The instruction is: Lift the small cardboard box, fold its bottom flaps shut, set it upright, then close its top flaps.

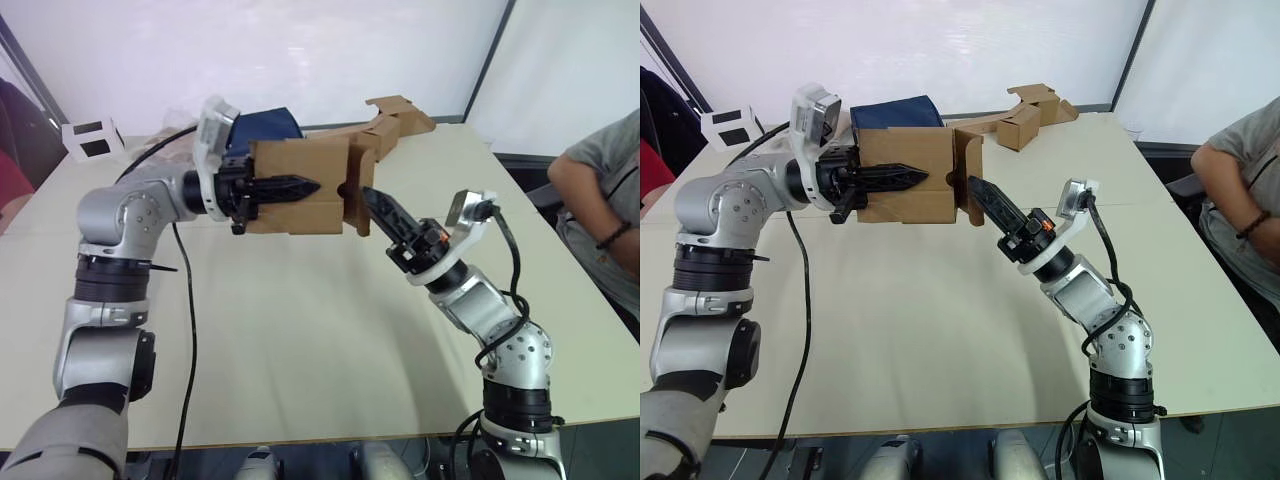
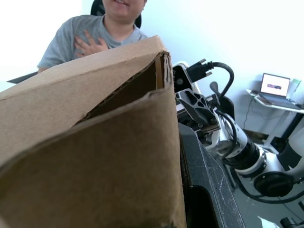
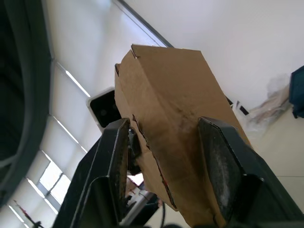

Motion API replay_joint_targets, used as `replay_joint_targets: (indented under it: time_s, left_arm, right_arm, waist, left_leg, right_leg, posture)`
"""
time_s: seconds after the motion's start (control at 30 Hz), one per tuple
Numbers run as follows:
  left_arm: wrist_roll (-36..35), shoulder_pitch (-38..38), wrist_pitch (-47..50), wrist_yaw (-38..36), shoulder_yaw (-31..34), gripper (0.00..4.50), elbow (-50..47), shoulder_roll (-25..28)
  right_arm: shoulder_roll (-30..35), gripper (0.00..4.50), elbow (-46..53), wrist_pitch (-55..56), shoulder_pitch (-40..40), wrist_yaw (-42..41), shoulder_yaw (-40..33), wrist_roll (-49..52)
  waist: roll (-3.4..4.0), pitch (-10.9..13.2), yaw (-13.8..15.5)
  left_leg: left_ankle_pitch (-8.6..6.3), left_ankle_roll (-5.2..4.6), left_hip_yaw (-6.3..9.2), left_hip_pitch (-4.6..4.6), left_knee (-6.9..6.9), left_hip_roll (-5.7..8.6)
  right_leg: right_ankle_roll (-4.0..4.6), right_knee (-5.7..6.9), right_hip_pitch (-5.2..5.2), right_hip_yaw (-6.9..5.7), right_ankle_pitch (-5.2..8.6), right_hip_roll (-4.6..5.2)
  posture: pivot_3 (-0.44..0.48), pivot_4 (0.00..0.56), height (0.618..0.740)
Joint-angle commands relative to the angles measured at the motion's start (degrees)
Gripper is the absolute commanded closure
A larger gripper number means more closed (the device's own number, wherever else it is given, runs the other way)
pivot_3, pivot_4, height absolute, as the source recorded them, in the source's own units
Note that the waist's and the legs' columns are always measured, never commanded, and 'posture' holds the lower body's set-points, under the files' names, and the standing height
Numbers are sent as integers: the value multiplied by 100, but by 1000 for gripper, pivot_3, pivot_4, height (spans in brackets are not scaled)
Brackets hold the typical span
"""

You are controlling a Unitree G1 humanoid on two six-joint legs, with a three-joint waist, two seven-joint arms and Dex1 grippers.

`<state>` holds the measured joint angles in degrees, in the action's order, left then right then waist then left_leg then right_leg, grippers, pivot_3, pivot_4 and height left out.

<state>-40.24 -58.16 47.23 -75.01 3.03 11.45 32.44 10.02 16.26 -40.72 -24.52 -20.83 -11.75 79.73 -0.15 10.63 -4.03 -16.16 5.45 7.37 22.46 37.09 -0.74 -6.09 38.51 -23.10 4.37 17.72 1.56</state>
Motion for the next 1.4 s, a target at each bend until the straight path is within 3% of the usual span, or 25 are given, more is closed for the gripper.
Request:
replay_joint_targets:
  time_s: [0.03,1.03,1.4]
  left_arm:
    - [-165,-51,-2,3,167,4500,-129,30]
    - [-290,80,-83,199,151,4500,-244,-118]
    - [-306,87,-72,221,187,4500,-244,-47]
  right_arm:
    - [-38,2645,237,54,41,23,9,94]
    - [-619,2645,-31,530,-195,252,224,-523]
    - [-418,2645,-266,677,-276,94,86,-835]
  waist:
    - [0,0,2]
    - [0,0,-3]
    - [0,0,-2]
  left_leg:
    - [0,0,0,0,0,0]
    - [5,10,1,-1,0,0]
    - [5,9,0,-1,-1,0]
  right_leg:
    - [0,0,0,0,0,0]
    - [0,1,-1,0,0,-1]
    - [0,1,-1,0,0,0]
  posture:
    - [0,150,740]
    - [0,150,740]
    - [0,150,740]
